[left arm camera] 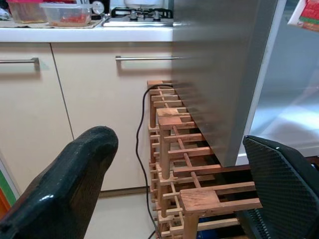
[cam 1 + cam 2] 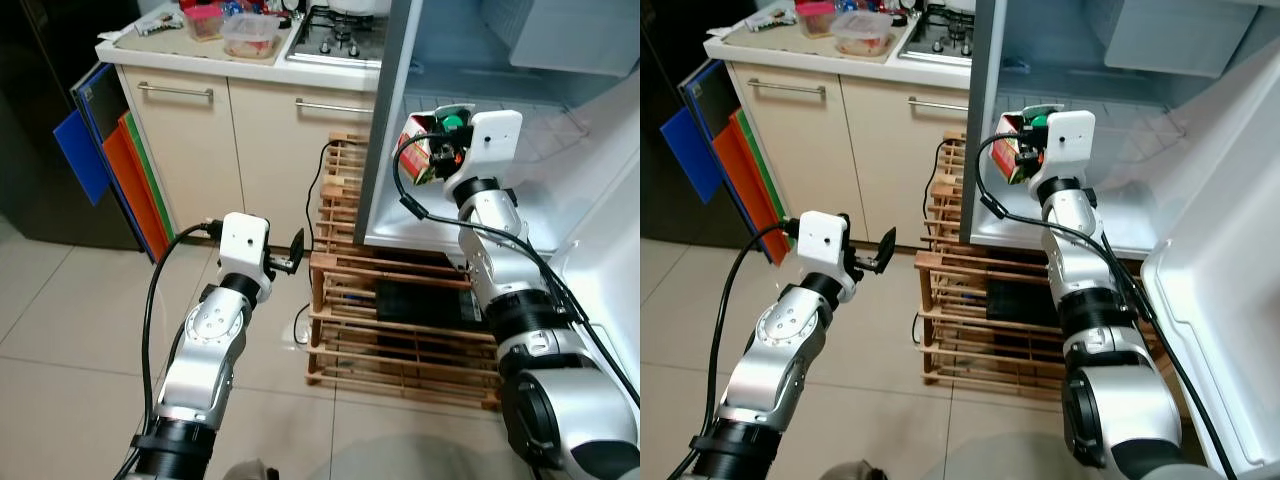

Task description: Restocking fridge

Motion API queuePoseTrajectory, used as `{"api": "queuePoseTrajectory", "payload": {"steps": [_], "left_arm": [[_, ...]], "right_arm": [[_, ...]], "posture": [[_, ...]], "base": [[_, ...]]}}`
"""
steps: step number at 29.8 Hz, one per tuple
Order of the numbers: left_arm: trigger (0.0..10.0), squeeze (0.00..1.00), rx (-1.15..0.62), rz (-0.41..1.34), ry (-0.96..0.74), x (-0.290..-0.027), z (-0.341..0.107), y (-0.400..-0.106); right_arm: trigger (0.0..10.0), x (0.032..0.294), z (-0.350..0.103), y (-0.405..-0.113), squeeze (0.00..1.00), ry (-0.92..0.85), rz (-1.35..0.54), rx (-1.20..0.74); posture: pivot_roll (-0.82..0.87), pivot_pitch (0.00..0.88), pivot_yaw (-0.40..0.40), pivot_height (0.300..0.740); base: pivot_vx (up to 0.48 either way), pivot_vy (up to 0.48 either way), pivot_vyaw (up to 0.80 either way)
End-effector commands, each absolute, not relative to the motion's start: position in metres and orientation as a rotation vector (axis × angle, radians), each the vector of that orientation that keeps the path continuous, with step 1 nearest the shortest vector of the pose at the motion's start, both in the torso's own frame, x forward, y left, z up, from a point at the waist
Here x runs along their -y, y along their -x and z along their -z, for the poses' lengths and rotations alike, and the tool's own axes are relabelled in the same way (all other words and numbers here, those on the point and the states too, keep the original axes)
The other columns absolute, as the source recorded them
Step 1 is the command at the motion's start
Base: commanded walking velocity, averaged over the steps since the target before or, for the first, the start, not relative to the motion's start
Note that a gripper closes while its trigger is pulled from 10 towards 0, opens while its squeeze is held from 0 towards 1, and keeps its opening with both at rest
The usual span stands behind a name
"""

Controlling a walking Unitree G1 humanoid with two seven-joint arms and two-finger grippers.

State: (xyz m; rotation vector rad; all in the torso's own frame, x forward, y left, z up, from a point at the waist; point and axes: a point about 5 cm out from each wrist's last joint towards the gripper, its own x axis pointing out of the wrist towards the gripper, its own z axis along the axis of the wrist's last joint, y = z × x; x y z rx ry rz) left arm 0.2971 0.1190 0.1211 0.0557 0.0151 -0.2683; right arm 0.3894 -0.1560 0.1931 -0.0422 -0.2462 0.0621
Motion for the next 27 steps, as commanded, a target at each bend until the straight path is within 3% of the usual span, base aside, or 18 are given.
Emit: {"api": "queuePoseTrajectory", "payload": {"steps": [1, 17, 27], "left_arm": [[10.0, 0.0, -0.005, 0.277, -0.074, -0.117, -0.124, -0.298], [10.0, 0.0, 0.006, 0.279, -0.105, -0.114, -0.126, -0.299], [10.0, 0.0, -0.002, 0.268, -0.094, -0.118, -0.124, -0.295]], "right_arm": [[0.0, 0.161, -0.199, -0.393, 0.0, 0.011, -0.015, 0.256], [0.0, 0.16, -0.228, -0.408, 0.0, -0.062, 0.045, 0.301], [0.0, 0.175, -0.19, -0.362, 0.0, 0.082, 0.011, 0.417]], "posture": [[0.05, 0.01, -0.031, 0.74], [0.07, 0.018, -0.042, 0.74], [0.05, 0.037, -0.046, 0.74]], "base": [[0.0, 0.0, 0.0], [0.0, 0.0, 0.0], [0.0, 0.0, 0.0]]}}
